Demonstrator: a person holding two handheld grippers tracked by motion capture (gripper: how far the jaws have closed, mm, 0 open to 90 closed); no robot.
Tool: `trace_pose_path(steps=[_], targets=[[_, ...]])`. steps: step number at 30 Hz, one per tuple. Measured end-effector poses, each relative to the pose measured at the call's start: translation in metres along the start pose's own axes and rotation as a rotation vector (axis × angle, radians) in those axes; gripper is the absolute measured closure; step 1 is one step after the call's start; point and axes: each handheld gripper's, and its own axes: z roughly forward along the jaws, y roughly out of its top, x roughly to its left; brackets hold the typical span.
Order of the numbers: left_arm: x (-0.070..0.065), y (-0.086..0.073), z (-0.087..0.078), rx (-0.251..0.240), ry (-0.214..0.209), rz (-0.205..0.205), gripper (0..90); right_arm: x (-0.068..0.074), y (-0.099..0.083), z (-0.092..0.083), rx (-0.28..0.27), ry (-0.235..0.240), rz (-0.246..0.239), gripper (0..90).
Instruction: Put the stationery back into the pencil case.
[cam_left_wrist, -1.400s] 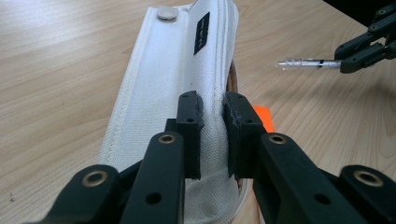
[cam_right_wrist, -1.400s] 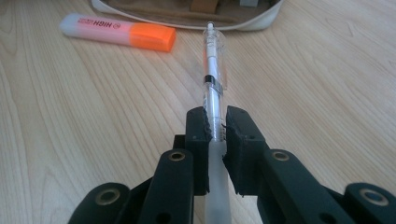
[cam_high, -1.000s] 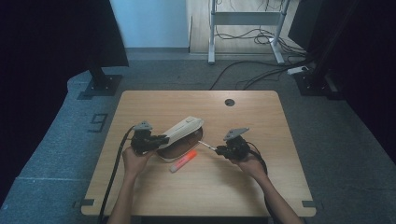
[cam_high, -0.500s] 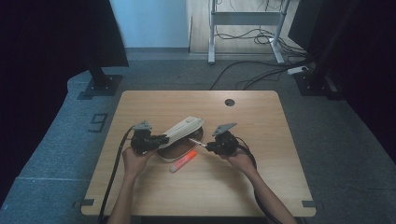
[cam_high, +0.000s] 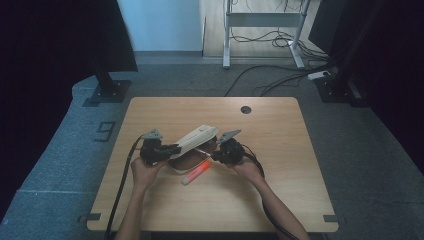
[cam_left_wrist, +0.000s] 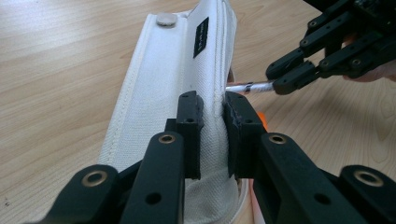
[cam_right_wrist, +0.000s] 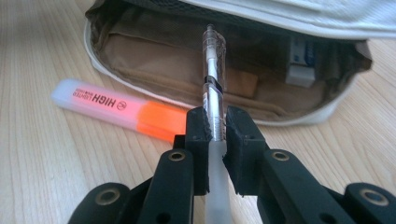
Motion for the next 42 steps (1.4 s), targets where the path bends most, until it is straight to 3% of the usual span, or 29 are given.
trace_pose_path(steps=[22,36,42], targets=[[0.002,0.000,0.000,0.001,-0.019,-0.019,77.1,0.013,0.029,0.041,0.023,0.023,-0.038,78.2],[0.001,0.000,0.000,0.007,-0.014,-0.009,77.0,0.013,0.037,0.061,0.038,0.015,-0.067,77.9],[0.002,0.000,-0.001,0.007,-0.018,-0.010,77.0,0.008,0.034,0.063,0.037,0.025,-0.044,76.3]])
